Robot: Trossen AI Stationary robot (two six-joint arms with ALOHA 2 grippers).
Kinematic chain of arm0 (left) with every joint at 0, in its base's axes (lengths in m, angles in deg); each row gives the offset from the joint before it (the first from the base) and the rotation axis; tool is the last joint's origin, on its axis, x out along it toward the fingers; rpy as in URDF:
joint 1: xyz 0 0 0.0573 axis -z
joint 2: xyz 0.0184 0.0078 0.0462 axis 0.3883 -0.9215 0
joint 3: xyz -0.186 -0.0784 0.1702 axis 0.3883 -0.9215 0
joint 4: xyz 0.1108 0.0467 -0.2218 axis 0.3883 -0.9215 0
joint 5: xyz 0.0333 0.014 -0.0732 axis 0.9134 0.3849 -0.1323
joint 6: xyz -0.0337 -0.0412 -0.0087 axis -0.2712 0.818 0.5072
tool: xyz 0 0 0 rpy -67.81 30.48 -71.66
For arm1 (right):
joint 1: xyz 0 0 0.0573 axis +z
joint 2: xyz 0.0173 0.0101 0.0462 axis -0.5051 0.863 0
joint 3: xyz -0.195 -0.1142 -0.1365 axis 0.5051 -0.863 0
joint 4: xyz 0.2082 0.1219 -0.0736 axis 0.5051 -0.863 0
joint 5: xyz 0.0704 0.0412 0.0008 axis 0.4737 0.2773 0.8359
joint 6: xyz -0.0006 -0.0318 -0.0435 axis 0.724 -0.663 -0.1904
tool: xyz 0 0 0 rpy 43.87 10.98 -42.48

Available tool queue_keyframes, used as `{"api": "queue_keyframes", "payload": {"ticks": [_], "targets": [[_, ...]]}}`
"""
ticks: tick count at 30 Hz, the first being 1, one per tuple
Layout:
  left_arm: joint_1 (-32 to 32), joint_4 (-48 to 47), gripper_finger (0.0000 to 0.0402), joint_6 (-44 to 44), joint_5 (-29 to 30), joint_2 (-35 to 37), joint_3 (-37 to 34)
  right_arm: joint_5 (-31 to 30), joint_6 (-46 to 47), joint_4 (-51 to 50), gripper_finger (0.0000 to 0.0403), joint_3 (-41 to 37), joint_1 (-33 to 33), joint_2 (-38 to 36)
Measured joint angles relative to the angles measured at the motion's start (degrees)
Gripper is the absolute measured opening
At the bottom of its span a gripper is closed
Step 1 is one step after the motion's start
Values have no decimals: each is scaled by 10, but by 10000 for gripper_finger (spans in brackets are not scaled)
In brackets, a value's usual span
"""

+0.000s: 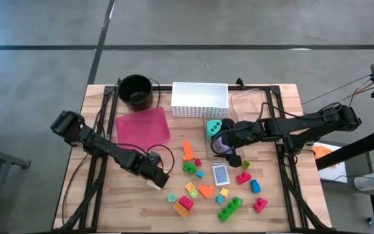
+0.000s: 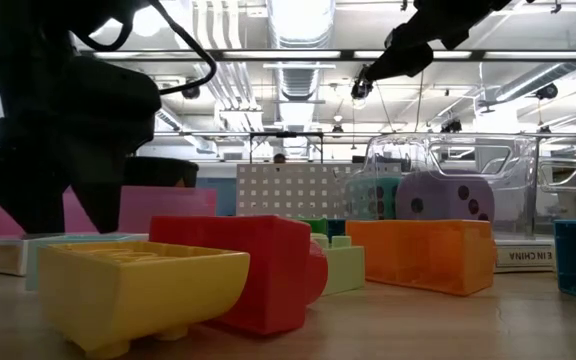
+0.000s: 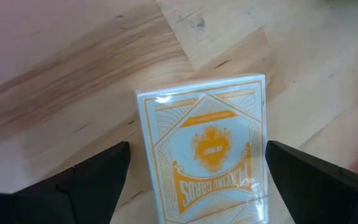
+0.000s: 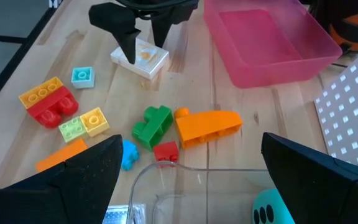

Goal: Pick & Place Toys
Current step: Put the yellow game card into the pink bin

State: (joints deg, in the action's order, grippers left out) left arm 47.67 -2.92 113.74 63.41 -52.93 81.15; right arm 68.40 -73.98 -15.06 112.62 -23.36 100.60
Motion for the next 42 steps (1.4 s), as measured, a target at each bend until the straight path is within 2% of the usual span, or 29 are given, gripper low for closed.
{"api": "queue_keyframes", "payload": {"ticks": [12,16,19,25,30,32,38,42], "targets": [[2,20,381,-2,-8,-11,17,0,0,0,378,0,0,0],[-2,9,381,-20,-38,-17,29,0,0,0,378,-1,0,0],[-5,-25,381,-31,-58,-17,53,0,0,1,378,-1,0,0],[-4,-46,381,-37,-49,-20,117,0,0,3,378,-1,0,0],[0,-57,381,-50,-52,-66,159,0,0,3,378,-2,0,0],[0,-86,381,-66,-69,-92,183,0,0,3,378,-2,0,0],[-1,-285,381,-84,-68,-139,272,0,0,4,378,-2,0,-1],[-1,-289,381,-77,-30,-145,299,0,0,4,378,-2,0,-1]]}}
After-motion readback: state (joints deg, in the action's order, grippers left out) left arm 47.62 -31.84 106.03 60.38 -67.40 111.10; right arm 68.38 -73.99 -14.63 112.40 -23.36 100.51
